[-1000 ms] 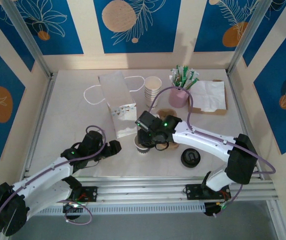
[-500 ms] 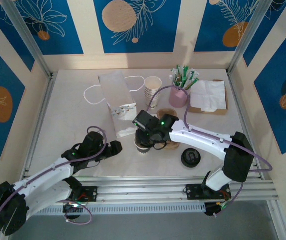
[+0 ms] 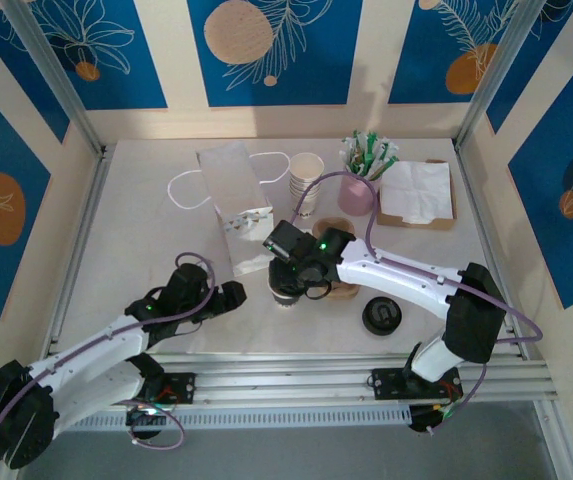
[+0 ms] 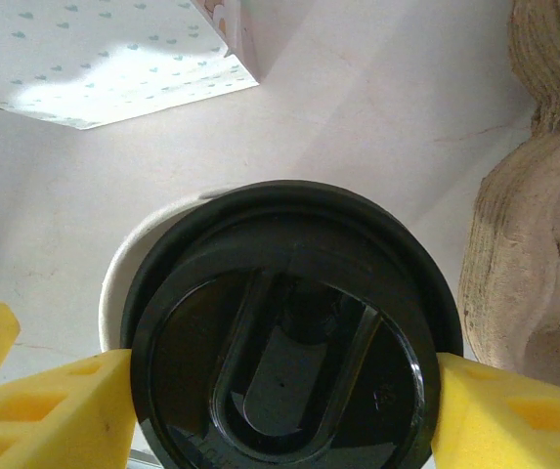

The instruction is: Pack the takeout coffee

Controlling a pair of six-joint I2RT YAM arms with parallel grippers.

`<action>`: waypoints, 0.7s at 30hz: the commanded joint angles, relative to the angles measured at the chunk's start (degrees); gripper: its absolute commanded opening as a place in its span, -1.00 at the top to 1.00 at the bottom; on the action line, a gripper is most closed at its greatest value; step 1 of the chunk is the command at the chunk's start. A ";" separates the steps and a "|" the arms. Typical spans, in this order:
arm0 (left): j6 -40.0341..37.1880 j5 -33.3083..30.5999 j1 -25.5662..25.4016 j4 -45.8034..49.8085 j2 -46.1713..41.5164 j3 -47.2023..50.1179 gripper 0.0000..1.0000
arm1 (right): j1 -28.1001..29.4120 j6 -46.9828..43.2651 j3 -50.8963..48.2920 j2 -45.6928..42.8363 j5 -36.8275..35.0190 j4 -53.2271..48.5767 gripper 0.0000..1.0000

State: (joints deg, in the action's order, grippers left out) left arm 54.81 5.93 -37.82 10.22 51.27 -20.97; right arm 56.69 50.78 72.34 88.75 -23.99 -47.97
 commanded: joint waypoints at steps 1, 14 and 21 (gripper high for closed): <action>0.65 0.23 -1.01 -0.88 0.56 0.63 -0.63 | 0.50 0.28 1.43 0.46 1.04 -0.25 -0.46; 1.00 0.28 -1.86 -2.93 3.56 0.14 -0.62 | 1.15 0.37 2.68 0.48 0.91 -0.21 -0.46; 0.85 0.29 -2.34 -3.18 4.55 -0.13 -0.62 | 1.07 0.28 2.72 2.18 1.09 -0.77 -0.46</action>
State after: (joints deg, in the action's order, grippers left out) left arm 55.20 5.91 -39.22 7.97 55.57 -20.97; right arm 57.43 50.83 73.56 89.93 -23.75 -47.64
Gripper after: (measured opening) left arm 0.814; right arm 0.732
